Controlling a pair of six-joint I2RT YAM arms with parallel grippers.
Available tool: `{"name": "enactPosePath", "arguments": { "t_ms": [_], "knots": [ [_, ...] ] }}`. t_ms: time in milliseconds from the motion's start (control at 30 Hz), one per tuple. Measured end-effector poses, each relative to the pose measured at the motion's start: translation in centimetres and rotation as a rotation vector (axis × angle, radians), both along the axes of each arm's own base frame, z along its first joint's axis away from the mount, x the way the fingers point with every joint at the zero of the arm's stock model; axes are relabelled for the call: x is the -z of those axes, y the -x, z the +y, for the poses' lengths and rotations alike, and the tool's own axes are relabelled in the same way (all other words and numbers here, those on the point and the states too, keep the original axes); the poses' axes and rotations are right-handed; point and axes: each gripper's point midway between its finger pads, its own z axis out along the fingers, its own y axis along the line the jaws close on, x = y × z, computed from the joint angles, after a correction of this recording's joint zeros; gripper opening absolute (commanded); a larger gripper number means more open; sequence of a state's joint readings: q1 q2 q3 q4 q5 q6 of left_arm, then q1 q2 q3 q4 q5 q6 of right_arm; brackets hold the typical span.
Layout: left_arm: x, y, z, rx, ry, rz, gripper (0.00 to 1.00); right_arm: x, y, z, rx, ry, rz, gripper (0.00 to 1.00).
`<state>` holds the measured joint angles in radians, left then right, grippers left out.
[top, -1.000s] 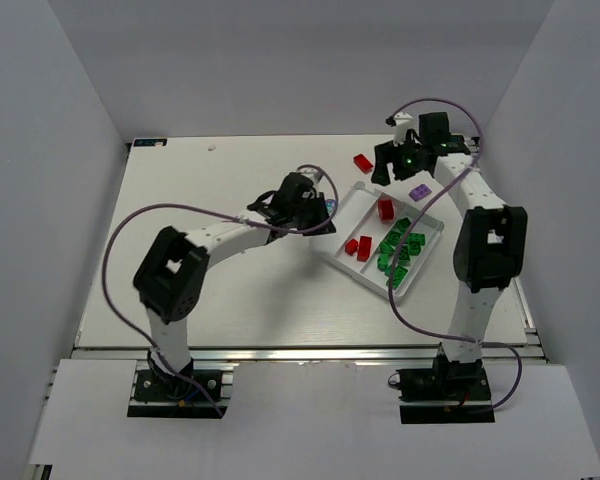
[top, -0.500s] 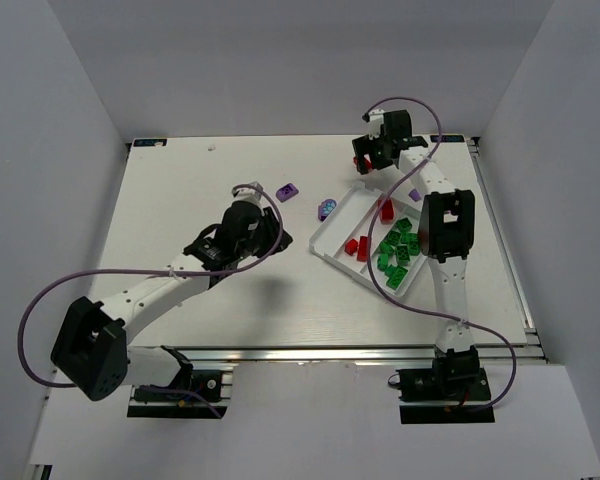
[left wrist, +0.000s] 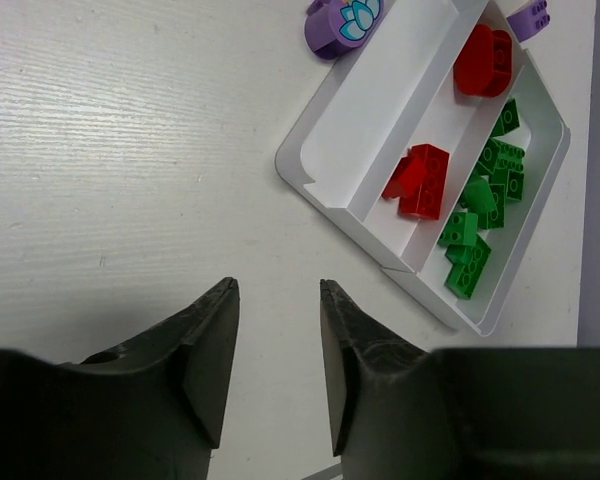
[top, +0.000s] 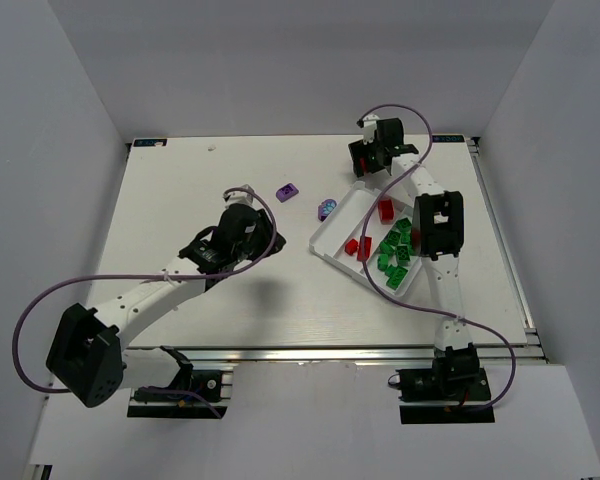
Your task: Sort the legos into containers by color
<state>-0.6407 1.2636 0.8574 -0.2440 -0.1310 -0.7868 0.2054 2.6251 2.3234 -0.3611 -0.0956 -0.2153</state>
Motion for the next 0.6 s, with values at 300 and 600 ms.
{"name": "enactPosePath", "arguments": {
  "t_ms": [300,600],
  "knots": [
    [-0.6,0.4,0.6,-0.031,0.010,0.003,0.55,-0.1,-1.0,0.7,-0.024,-0.009,-0.043,0.50],
    [-1.4,0.4,1.2,-0.051,0.015,-0.022,0.55,-0.3,0.2,1.9,-0.097,-0.055,-0.061,0.00]
  ]
}}
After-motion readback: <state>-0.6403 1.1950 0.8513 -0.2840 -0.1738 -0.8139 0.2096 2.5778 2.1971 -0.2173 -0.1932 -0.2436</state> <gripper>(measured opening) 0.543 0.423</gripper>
